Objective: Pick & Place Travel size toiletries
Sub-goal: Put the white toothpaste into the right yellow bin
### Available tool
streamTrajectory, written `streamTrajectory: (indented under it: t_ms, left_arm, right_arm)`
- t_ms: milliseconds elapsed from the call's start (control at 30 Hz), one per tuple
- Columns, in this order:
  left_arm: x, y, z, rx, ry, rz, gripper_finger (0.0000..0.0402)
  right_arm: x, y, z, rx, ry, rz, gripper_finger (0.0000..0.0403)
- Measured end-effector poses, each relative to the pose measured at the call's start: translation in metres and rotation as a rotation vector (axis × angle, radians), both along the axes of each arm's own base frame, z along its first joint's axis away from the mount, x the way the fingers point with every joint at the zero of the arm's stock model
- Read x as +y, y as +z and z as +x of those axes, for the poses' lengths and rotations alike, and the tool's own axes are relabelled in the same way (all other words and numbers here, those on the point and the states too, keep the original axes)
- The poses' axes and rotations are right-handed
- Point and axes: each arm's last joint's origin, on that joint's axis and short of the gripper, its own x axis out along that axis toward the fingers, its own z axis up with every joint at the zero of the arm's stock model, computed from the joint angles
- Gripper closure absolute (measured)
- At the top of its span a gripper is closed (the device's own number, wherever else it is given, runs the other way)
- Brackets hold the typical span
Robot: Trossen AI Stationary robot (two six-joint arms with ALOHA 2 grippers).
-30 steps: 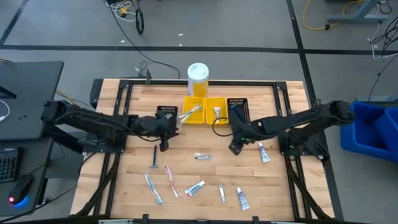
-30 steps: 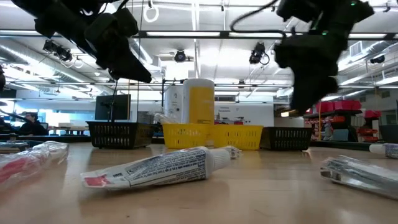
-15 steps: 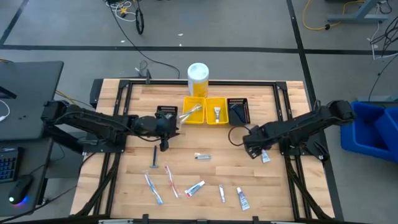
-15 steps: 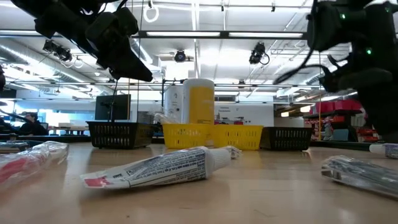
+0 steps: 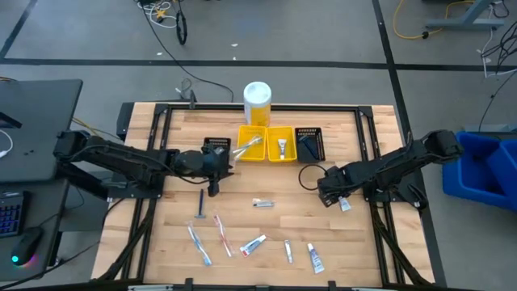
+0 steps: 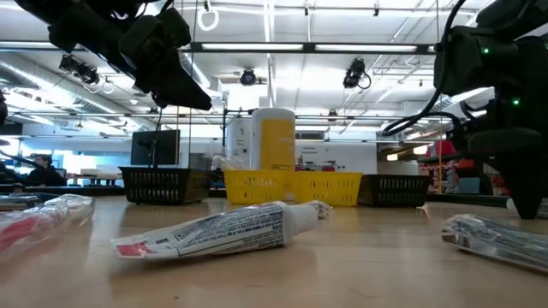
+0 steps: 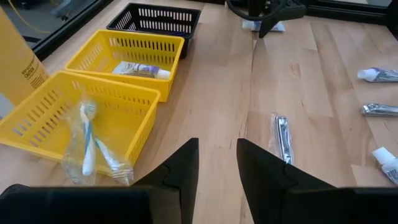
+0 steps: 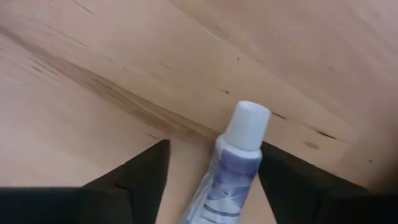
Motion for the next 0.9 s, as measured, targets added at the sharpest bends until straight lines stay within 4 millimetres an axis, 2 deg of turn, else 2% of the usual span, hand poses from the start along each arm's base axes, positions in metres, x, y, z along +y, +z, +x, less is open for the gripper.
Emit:
streamTrajectory:
  t_ms: [300, 700, 900]
  left_arm:
    - [0.000, 0.000, 0.000, 0.003, 0.000, 0.021, 0.0285]
    - [0.000, 0.002, 0.001, -0.018, 0.003, 0.028, 0.0285]
    - [0.000, 0.002, 0.001, -0.017, 0.003, 0.028, 0.0285]
  right_arm:
    - [0.001, -0.002, 0.003, -0.041, 0.008, 0.009, 0.0246]
    - [0.001, 0.000, 0.004, -0.058, 0.010, 0.008, 0.0279]
    - [0.001, 0.006, 0.013, -0.130, 0.025, -0.014, 0.0293]
